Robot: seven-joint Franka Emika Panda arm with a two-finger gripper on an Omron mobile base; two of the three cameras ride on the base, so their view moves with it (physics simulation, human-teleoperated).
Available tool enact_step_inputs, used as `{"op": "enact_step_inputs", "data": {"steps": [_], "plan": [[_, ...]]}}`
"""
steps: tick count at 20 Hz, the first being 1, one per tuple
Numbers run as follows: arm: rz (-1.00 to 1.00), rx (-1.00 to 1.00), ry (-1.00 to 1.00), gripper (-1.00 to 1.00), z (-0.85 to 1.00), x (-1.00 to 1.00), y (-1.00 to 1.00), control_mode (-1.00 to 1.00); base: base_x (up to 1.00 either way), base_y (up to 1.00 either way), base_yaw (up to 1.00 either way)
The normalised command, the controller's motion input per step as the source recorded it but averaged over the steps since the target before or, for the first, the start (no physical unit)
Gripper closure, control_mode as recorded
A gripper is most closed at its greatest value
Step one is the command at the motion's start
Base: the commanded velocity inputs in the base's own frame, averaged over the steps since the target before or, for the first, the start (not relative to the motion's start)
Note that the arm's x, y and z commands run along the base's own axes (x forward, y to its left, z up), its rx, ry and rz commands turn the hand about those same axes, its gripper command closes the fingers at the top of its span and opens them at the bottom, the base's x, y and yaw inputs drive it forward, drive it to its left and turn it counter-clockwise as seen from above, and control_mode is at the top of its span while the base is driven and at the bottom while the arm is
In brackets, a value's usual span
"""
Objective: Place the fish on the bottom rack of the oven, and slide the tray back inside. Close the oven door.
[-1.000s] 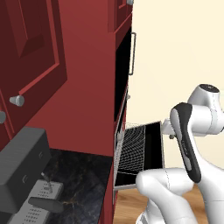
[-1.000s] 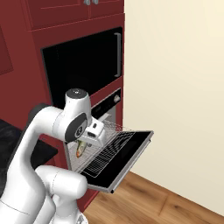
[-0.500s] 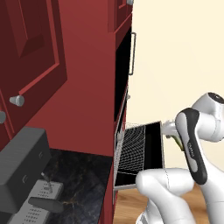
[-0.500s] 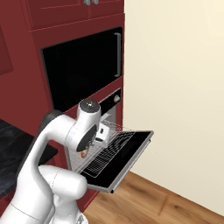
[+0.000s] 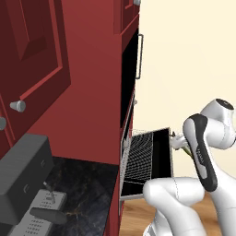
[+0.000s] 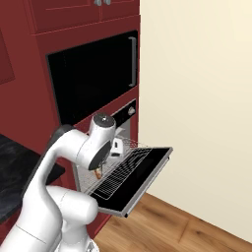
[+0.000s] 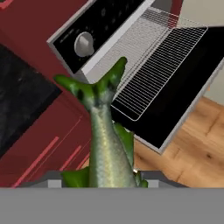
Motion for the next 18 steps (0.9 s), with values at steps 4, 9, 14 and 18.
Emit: {"op": "enact_step_inputs", "data": {"steps": [4,9,14,18], "plan": [[0.44,-0.02,-0.06,1.0,-0.27,0.38,0.0,-1.0,0.0,0.0,0.0],[0.41,-0.03,-0.01,1.0,-0.32,0.59,0.0,-1.0,0.0,0.0,0.0],[0.32,-0.11,0.0,1.0,-0.27,0.53,0.0,-1.0,0.0,0.0,0.0],[0.3,-0.1,-0.01,1.0,-0.32,0.39,0.0,-1.0,0.0,0.0,0.0]]}}
